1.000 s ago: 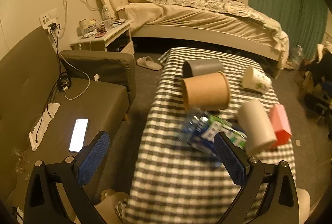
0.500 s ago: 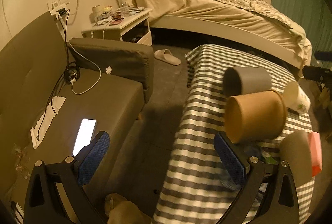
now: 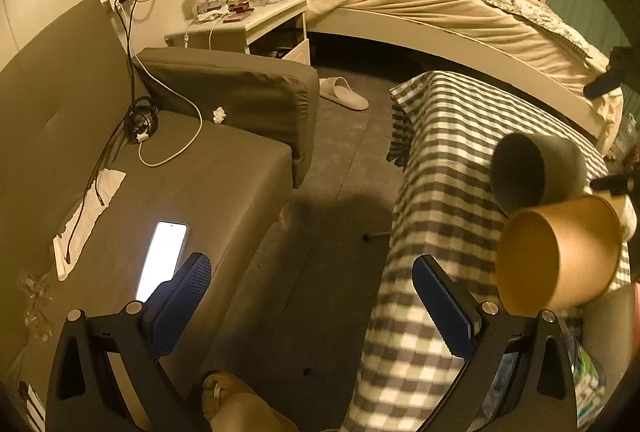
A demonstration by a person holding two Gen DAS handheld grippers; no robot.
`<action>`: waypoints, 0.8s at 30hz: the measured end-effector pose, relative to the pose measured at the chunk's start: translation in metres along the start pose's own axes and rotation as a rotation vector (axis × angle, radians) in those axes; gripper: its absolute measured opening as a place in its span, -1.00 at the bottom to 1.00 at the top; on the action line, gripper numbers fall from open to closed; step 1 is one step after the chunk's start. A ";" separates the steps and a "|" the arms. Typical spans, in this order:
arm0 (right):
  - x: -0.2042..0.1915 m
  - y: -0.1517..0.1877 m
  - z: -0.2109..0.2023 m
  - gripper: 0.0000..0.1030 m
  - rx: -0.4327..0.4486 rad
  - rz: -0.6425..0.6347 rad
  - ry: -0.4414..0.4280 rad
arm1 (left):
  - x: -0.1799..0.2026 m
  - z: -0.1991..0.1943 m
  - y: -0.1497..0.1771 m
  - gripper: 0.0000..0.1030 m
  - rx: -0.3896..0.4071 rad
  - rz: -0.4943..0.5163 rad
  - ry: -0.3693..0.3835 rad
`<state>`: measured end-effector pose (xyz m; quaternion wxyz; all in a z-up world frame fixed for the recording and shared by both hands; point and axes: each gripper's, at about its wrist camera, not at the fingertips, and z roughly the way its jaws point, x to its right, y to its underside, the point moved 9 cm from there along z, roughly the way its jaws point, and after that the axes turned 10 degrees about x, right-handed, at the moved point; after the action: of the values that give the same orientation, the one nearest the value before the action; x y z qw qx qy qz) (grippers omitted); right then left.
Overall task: Flip cup upside down
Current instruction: 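Move the right gripper down to the gray cup lying on its side, then close the right gripper around the gray cup and lift it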
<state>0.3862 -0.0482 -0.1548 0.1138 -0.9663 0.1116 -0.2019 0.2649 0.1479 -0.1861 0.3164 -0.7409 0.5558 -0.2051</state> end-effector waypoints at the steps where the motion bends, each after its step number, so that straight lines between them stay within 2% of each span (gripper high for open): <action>1: -0.004 -0.001 0.004 0.97 -0.010 -0.033 -0.018 | 0.000 0.003 -0.001 1.00 -0.002 0.000 0.002; 5: -0.017 -0.001 0.025 0.97 -0.054 -0.131 -0.047 | -0.001 0.014 -0.003 1.00 0.005 0.007 -0.016; 12: -0.037 -0.004 0.046 0.92 -0.044 -0.209 -0.156 | 0.002 0.035 0.005 1.00 -0.019 0.029 -0.026; 15: -0.039 -0.004 0.060 0.82 -0.049 -0.197 -0.184 | 0.007 0.041 0.008 1.00 -0.032 0.022 -0.018; 18: -0.044 -0.010 0.075 0.58 -0.040 -0.198 -0.208 | 0.010 0.045 0.010 1.00 -0.036 0.033 -0.019; 21: -0.045 -0.010 0.080 0.55 -0.023 -0.184 -0.201 | 0.011 0.046 0.009 1.00 -0.037 0.036 -0.022; 24: -0.041 -0.010 0.076 0.54 0.005 -0.110 -0.200 | 0.011 0.042 0.007 1.00 -0.032 0.036 -0.025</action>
<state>0.3826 -0.0144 -0.2352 0.1153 -0.9861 0.0458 -0.1106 0.2909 0.1467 -0.2217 0.3150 -0.7383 0.5681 -0.1814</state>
